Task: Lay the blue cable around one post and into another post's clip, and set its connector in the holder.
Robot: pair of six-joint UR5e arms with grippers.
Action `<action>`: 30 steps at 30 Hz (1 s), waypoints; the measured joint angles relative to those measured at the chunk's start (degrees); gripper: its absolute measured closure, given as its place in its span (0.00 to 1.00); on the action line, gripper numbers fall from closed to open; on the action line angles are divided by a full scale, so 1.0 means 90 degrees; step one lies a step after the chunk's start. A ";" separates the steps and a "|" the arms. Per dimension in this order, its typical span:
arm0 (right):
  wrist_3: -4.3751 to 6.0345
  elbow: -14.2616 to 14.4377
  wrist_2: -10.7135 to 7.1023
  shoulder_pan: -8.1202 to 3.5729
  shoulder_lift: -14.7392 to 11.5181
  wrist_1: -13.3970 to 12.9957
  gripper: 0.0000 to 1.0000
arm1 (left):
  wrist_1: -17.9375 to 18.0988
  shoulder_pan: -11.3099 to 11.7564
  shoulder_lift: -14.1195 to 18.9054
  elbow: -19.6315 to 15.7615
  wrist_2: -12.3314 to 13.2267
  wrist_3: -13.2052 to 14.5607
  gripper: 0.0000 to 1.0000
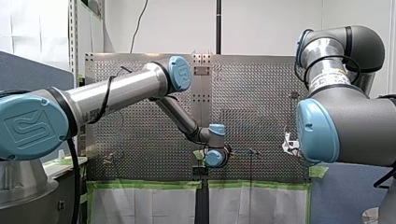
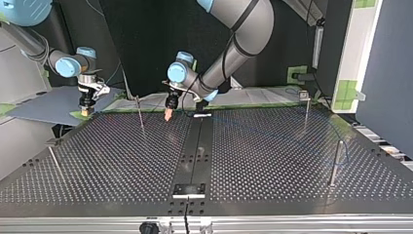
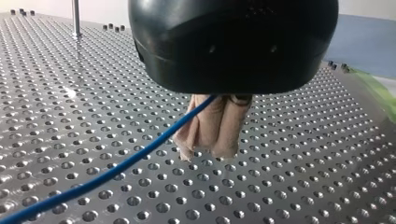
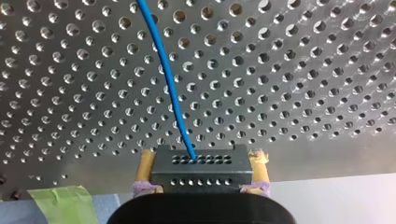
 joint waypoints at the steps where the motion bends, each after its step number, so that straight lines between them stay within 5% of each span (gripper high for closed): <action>1: -0.0006 0.0000 -0.0001 -0.0001 0.0000 0.0027 1.00 | -0.0028 0.0001 0.0001 -0.0001 0.0003 0.0000 0.91; 2: -0.0013 -0.0001 -0.0002 -0.0001 0.0001 0.0064 1.00 | -0.0075 0.0003 0.0002 -0.0002 0.0011 -0.0003 0.79; 3: -0.0017 -0.0001 -0.0003 -0.0002 0.0001 0.0089 1.00 | -0.0112 0.0003 0.0002 -0.0003 0.0024 -0.0006 0.79; 5: -0.0030 -0.0003 -0.0004 -0.0003 0.0002 0.0150 1.00 | -0.0200 -0.0001 0.0007 -0.0004 0.0094 -0.0002 0.42; 7: -0.0042 -0.0003 -0.0005 -0.0003 0.0003 0.0207 1.00 | -0.0303 -0.0013 0.0014 -0.0005 0.0171 0.0032 0.35; 8: -0.0051 -0.0003 -0.0006 -0.0004 0.0003 0.0238 1.00 | -0.0371 -0.0024 0.0022 -0.0005 0.0219 0.0073 0.15; 10: -0.0062 -0.0003 -0.0006 -0.0004 0.0003 0.0271 1.00 | -0.0481 -0.0047 0.0034 -0.0005 0.0297 0.0156 0.09; 20: -0.0080 -0.0003 -0.0015 0.0018 0.0010 0.0417 1.00 | -0.1092 -0.0175 0.0310 -0.0236 0.0974 0.0845 0.09; 30: -0.0084 -0.0004 -0.0017 0.0050 0.0019 0.0497 1.00 | -0.0672 -0.0182 0.0879 -0.0802 0.1194 0.0988 0.09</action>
